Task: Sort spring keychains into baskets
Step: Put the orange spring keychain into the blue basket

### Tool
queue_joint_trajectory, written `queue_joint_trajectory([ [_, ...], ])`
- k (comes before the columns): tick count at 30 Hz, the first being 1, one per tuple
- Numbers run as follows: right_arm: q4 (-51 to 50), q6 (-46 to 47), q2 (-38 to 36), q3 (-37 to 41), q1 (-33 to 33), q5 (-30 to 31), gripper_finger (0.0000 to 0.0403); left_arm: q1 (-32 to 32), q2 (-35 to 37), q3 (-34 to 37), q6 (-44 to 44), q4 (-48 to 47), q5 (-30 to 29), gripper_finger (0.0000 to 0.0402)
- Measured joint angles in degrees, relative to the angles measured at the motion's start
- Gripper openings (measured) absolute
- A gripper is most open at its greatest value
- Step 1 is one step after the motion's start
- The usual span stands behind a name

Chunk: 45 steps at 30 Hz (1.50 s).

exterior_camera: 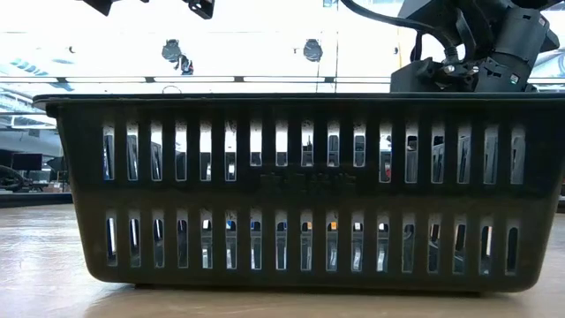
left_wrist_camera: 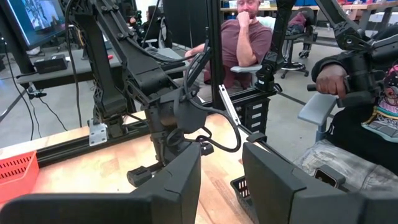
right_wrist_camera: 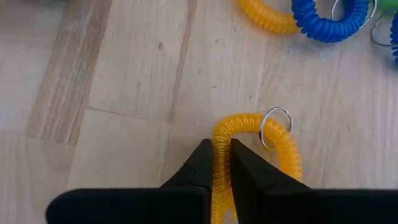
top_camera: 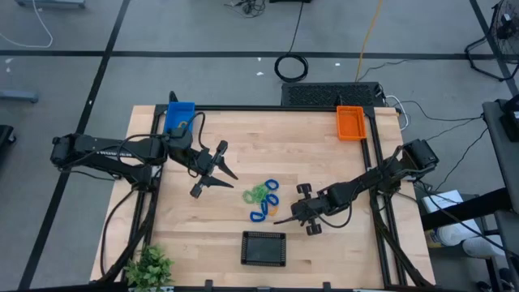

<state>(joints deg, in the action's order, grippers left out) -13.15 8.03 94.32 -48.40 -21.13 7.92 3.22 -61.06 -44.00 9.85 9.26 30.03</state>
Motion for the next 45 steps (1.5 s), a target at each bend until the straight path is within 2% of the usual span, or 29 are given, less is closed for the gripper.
queue_joint_trajectory([
  [16, 1.95, 0.26, -0.02, 0.0, 0.92, -0.42, 0.0018, 0.0, 0.0, 0.01, 0.0, 0.0, 0.01, 0.0127],
  [24, 2.02, 2.1, -4.9, 0.0, 2.0, -0.36, 0.0018, 0.01, 0.0, 0.01, -0.01, 0.0, 0.0, 0.0127],
  [31, 2.58, 4.26, -10.8, 0.0, 3.61, 4.59, 0.0018, 0.01, 0.0, 0.01, -0.01, 0.0, -0.01, 0.0127],
  [39, 5.25, 3.77, -14.16, 0.0, 6.96, 11.47, 0.0018, 0.0, 0.0, 0.01, 0.0, 0.02, 0.01, 0.0127],
  [45, 10.58, -0.44, -15.12, 0.0, 10.3, 11.6, 0.0018, 0.0, -0.02, 0.01, 0.0, 0.0, -0.01, 0.0127],
])
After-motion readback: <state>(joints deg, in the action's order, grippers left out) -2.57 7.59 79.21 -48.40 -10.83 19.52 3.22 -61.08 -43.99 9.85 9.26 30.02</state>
